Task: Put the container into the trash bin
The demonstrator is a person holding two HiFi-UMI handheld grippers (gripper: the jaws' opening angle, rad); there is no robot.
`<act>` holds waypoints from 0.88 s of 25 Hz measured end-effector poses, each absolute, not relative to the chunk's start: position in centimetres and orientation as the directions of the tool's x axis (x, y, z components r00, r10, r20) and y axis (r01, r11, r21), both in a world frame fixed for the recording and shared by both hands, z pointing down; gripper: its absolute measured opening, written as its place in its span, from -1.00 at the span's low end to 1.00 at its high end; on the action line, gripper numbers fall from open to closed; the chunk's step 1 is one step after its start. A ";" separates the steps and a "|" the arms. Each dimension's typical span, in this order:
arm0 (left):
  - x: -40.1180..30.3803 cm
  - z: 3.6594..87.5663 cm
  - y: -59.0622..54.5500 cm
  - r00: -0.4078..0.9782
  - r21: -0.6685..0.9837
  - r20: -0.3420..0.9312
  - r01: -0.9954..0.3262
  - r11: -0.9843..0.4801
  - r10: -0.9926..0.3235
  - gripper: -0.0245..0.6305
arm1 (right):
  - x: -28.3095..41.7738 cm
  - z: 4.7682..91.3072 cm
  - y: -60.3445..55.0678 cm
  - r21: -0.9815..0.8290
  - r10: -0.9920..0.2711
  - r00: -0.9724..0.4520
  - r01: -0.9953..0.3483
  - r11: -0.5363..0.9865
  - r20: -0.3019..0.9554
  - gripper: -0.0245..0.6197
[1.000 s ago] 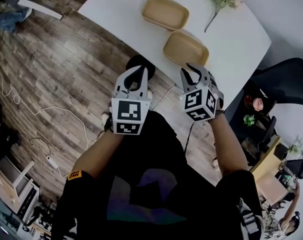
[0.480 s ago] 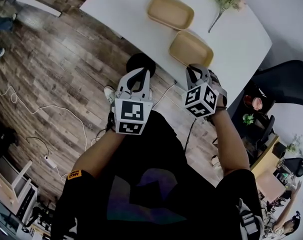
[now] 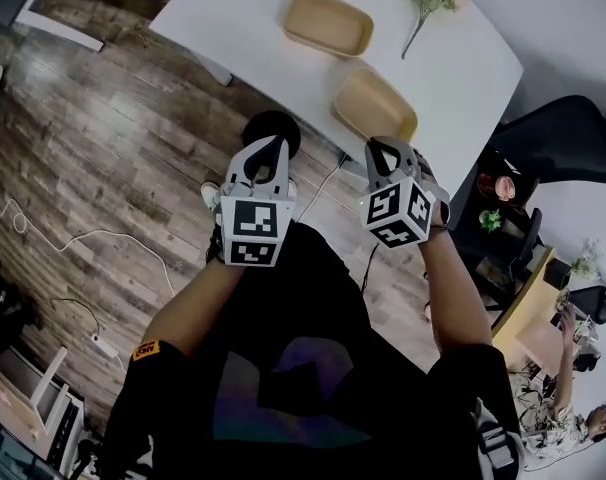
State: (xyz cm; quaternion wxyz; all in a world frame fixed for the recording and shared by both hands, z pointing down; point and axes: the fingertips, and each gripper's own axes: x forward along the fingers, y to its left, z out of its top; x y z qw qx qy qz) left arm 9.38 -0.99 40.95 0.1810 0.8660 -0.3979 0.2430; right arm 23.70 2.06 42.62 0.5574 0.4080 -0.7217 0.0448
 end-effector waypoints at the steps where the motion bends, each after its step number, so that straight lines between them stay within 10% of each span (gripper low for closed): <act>1: 9.1 40.9 -0.9 0.567 0.122 0.563 -0.776 -0.619 -0.601 -0.90 | 23.1 42.1 2.3 0.384 -0.546 -0.056 -0.650 0.655 0.836 -0.84; 22: -9.1 41.7 0.0 0.357 0.085 0.585 -0.920 -0.383 -0.728 -0.90 | -0.3 40.5 1.8 0.185 -0.472 -0.414 -0.567 0.802 0.778 -0.84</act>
